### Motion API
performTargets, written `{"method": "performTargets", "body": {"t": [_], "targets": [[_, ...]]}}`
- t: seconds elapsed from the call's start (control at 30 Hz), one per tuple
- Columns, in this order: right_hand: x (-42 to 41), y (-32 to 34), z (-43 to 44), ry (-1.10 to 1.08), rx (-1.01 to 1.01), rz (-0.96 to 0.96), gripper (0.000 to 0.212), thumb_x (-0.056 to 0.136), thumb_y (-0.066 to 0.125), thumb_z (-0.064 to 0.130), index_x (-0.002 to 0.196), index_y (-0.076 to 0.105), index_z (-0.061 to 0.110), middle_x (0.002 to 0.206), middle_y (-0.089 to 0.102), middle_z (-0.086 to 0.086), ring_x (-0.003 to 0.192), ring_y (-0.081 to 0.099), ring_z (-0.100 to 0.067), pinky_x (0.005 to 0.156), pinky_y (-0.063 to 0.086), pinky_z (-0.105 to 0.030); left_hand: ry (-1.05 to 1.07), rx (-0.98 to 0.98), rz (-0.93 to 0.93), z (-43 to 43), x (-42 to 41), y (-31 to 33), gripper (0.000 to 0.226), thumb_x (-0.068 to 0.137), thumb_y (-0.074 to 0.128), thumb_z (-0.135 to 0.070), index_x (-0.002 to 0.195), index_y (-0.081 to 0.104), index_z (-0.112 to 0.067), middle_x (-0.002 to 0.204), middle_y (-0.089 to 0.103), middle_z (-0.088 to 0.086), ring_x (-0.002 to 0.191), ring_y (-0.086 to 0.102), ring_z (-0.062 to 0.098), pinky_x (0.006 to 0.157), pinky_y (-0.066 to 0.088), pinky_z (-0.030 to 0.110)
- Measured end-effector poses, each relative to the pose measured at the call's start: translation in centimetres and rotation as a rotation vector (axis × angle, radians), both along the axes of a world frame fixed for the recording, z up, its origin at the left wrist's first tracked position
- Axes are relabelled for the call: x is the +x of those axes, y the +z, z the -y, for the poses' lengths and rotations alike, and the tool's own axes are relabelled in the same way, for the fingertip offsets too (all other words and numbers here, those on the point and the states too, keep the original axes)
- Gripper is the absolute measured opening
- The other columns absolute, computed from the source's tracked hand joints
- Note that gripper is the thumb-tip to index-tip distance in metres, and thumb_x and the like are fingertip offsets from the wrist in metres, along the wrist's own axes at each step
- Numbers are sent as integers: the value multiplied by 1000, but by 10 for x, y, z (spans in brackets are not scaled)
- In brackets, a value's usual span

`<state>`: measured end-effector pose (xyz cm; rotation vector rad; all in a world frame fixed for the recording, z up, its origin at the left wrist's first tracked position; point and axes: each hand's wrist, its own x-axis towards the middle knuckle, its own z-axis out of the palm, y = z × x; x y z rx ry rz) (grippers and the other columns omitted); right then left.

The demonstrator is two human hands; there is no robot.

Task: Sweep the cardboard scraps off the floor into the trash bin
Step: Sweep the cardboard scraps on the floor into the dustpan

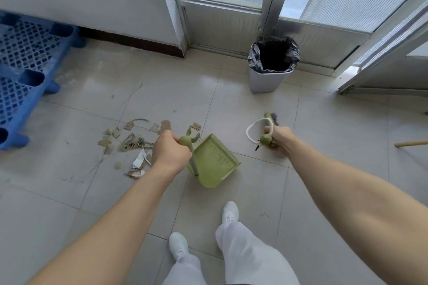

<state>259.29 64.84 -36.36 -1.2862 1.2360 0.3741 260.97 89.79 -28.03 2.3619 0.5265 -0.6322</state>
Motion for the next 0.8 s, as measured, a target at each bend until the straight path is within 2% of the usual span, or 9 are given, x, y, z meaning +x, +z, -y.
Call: {"method": "performTargets", "body": {"t": [0.1, 0.2, 0.3, 0.37, 0.4, 0.47, 0.6, 0.7, 0.8], "targets": [[9, -1, -42, 127, 97, 38, 37, 86, 41, -12, 100, 52, 21, 48, 53, -5, 21, 43, -10, 32, 35, -11, 41, -2, -1, -16, -1, 1, 27, 72, 70, 0, 82, 48, -13, 95, 62, 10, 89, 57, 29, 66, 39, 30], [16, -6, -95, 258, 141, 18, 22, 87, 48, -7, 77, 53, 12, 59, 48, -6, 34, 46, -16, 38, 41, -21, 113, -9, -2, -38, -5, 2, 26, 74, 69, -1, 84, 49, -12, 99, 62, 11, 91, 59, 30, 67, 43, 32], [19, -8, -147, 379, 199, -20, 4, 85, 57, 1, 86, 54, 4, 59, 45, -8, 37, 44, -17, 37, 39, -19, 177, 5, -10, -61, -12, 4, 28, 74, 71, -1, 95, 54, -8, 104, 63, 10, 97, 60, 30, 78, 49, 36], [19, -5, -173, 410, 242, -21, 8, 84, 58, 0, 92, 56, 1, 61, 45, -7, 42, 44, -18, 37, 38, -19, 213, 8, -15, -76, -17, 5, 30, 74, 73, -1, 97, 55, -8, 107, 63, 11, 99, 59, 30, 79, 47, 35], [18, -1, -183, 405, 254, -14, 4, 84, 58, -1, 86, 56, 1, 61, 45, -7, 45, 44, -18, 39, 38, -21, 227, 10, -15, -84, -18, 6, 31, 74, 73, -2, 99, 55, -7, 108, 63, 11, 99, 58, 30, 76, 46, 33], [13, 7, -198, 377, 250, 14, 18, 83, 57, -3, 70, 50, 5, 59, 43, -5, 46, 42, -18, 39, 36, -19, 251, 14, -12, -100, -21, 8, 33, 73, 74, -2, 100, 56, -7, 109, 62, 12, 97, 58, 30, 73, 42, 31], [-4, 17, -219, 301, 223, 77, 30, 84, 54, -7, 58, 47, 7, 55, 41, -4, 45, 39, -17, 42, 31, -24, 279, 7, -10, -125, -24, 16, 32, 75, 70, 0, 103, 56, -6, 107, 62, 12, 93, 57, 29, 71, 42, 31], [-8, 25, -230, 264, 162, 73, 25, 83, 55, -7, 63, 48, 7, 48, 41, -2, 38, 39, -15, 41, 30, -23, 271, 26, -15, -148, -28, 21, 28, 79, 64, 1, 105, 54, -5, 107, 60, 11, 88, 53, 27, 67, 40, 31], [-1, 32, -230, 242, 101, 44, 13, 86, 51, -5, 77, 59, 1, 59, 49, -14, 43, 38, -18, 43, 30, -24, 260, 39, -24, -174, -34, 20, 25, 82, 61, 1, 105, 53, -5, 106, 58, 12, 84, 51, 26, 63, 38, 30]]}}
